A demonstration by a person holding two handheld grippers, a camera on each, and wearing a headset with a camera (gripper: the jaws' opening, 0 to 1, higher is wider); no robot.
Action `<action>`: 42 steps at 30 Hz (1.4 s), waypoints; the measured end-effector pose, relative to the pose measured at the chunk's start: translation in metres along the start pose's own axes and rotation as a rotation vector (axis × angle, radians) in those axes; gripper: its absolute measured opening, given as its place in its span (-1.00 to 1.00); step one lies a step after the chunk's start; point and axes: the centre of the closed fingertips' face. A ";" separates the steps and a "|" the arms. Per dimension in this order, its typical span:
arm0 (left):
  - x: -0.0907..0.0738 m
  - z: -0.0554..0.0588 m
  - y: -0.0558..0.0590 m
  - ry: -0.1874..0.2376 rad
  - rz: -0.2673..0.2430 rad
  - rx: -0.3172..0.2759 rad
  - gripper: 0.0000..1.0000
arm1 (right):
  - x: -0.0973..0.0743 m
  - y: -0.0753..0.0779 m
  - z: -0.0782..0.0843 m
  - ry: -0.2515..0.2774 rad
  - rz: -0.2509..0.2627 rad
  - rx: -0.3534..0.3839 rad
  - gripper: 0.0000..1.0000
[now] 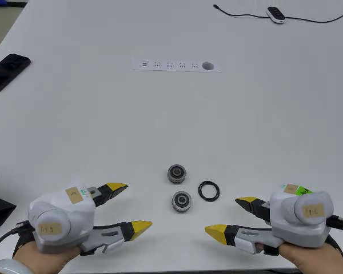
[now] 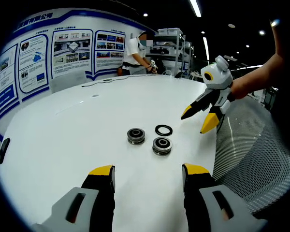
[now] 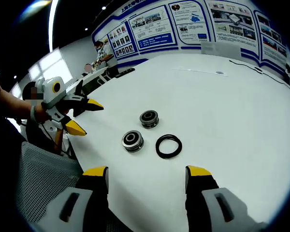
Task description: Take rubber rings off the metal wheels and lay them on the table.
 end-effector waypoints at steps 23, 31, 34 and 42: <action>-0.018 0.016 0.005 0.016 -0.066 -0.087 0.56 | -0.009 0.002 0.010 0.031 0.056 -0.147 0.98; -0.020 0.017 0.002 0.027 -0.089 -0.080 0.80 | -0.013 0.003 0.004 0.059 0.065 -0.149 0.98; -0.021 0.018 -0.003 0.026 -0.105 -0.079 0.84 | -0.013 0.003 0.004 0.061 0.066 -0.154 0.98; -0.020 0.017 -0.009 0.032 -0.118 -0.077 0.86 | -0.013 0.006 0.003 0.064 0.076 -0.144 0.98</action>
Point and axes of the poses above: the centre of the closed fingertips' face, and the gripper's own axes: x roughly forward along the fingers, y roughly to its right, z roughly out of its underside, and after that the axes turned 2 degrees about -y, right-handed
